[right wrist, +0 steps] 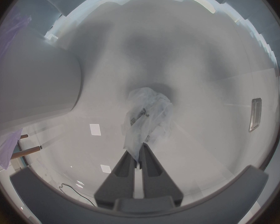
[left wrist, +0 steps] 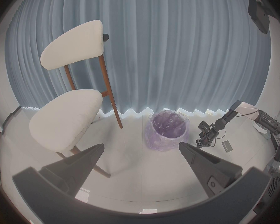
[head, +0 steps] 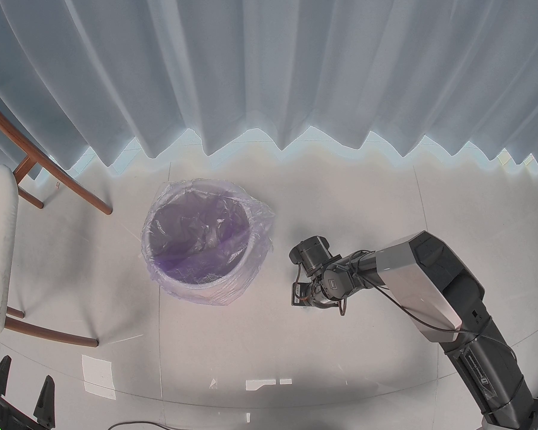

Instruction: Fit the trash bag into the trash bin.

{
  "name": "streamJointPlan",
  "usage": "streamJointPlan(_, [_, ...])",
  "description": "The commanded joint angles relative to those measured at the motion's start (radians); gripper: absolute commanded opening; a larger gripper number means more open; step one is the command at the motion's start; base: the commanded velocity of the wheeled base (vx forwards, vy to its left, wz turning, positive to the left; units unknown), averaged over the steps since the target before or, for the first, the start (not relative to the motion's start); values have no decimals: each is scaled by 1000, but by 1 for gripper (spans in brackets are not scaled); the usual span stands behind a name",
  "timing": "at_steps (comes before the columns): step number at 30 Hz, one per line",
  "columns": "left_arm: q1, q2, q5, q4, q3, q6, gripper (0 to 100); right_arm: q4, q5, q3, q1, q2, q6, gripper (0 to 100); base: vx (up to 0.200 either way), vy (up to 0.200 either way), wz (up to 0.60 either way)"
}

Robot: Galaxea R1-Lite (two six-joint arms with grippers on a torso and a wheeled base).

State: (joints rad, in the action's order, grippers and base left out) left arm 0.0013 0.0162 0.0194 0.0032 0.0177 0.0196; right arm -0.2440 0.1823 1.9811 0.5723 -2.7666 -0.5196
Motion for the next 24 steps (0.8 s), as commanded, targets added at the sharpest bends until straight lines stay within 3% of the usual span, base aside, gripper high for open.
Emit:
streamJointPlan(1, [0,-16,1,0,-18,0,100,8,37,-93,-2,87,-20,0,0,0,0])
streamJointPlan(5, [0,-16,1,0,-18,0,100,43,37,-226,0,209,-53,0,0,0,0])
streamJointPlan(8, [0,-16,1,0,-18,0,100,183,34,-386,0,390,-59,0,0,0,0])
streamJointPlan(13, [0,-16,1,0,-18,0,100,396,23,-455,18,567,-50,0,0,0,0])
streamJointPlan(24, [0,-16,1,0,-18,0,100,457,25,-485,195,783,-51,0,0,0,0])
